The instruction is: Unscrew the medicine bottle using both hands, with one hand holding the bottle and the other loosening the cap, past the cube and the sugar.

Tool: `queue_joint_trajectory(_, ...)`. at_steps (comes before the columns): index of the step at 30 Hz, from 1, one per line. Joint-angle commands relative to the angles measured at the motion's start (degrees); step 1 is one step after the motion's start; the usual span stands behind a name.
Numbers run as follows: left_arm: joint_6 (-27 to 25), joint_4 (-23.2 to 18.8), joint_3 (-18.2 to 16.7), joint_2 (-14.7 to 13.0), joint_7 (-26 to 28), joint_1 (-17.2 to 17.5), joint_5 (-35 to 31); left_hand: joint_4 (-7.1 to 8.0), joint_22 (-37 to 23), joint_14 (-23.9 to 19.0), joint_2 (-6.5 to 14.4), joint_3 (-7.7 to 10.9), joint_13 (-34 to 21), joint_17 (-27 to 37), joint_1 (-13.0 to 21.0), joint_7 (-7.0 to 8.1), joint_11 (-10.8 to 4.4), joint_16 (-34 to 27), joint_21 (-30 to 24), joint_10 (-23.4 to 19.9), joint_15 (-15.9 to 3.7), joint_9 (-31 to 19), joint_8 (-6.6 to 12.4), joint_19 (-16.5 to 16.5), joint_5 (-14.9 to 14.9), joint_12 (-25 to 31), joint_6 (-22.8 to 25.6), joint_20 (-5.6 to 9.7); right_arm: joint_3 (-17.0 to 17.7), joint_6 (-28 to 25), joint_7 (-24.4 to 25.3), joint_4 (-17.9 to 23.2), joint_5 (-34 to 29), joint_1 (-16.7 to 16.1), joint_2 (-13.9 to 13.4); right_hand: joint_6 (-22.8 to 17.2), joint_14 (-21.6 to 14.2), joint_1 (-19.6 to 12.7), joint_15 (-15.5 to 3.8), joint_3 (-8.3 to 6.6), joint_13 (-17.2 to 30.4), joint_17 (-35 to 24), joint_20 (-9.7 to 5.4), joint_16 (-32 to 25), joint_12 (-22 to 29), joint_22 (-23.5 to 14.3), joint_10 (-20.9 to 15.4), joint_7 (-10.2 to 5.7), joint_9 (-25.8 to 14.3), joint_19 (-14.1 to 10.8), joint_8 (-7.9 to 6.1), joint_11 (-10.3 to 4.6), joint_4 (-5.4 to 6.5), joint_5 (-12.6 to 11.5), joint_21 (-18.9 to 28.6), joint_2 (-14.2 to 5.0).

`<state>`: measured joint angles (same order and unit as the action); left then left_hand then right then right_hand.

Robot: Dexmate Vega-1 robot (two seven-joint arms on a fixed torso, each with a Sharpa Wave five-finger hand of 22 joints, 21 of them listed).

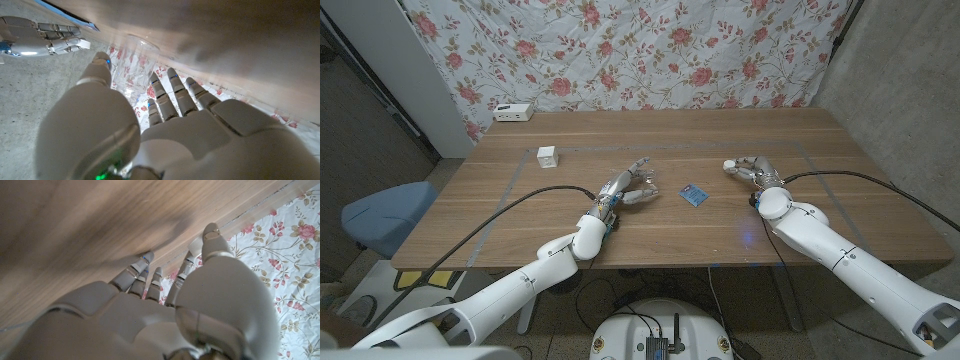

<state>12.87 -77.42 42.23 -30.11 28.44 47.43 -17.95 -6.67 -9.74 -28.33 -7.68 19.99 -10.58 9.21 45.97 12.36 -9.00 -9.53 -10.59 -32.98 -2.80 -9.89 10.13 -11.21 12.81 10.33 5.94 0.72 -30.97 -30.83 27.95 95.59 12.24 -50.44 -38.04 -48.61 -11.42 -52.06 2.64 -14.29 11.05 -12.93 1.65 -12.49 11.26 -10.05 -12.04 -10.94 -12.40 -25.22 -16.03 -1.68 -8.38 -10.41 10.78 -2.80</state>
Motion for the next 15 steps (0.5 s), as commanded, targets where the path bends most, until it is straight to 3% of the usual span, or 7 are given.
queue_joint_trajectory(1, 0.60, -0.43, -0.41, -0.22, -0.86, -0.04, 0.57, 0.20, -0.09, 1.29, -0.05, -0.72, -0.16, 0.18, -0.97, 0.13, 0.23, 0.04, 0.12, 1.42, -5.24, -0.13, 0.02, 0.71, 0.79, -0.15, -0.87, 0.07, -0.49, 1.24, 0.70, -0.79, -1.26, 0.02, 0.40, -0.01, 0.88, 0.84, -0.22, 0.37, 0.26, -0.17, 0.61, 0.30, -0.27, -0.09, 0.18, -0.56, -0.10, 2.09, 0.08, -0.62, 0.08, 0.10, -0.28, 0.13)
queue_joint_trajectory(15, 0.08, -0.47, -0.58, -0.02, -0.56, -0.05, 0.21, 0.37, -0.09, 2.15, 0.32, -1.13, -0.16, 0.20, -1.41, 0.13, 0.47, -0.17, 0.17, 2.39, -5.01, -0.13, 0.08, 1.45, 1.16, 0.05, -1.16, -0.17, -0.68, 0.88, -0.45, -0.66, -1.25, 0.13, 0.15, 3.16, 2.13, 1.38, -0.18, 0.41, 0.27, -0.23, 0.55, 0.61, -0.66, -0.02, 2.03, -1.21, 0.01, 3.37, 1.52, -0.47, -0.15, 0.11, -0.16, 0.97)
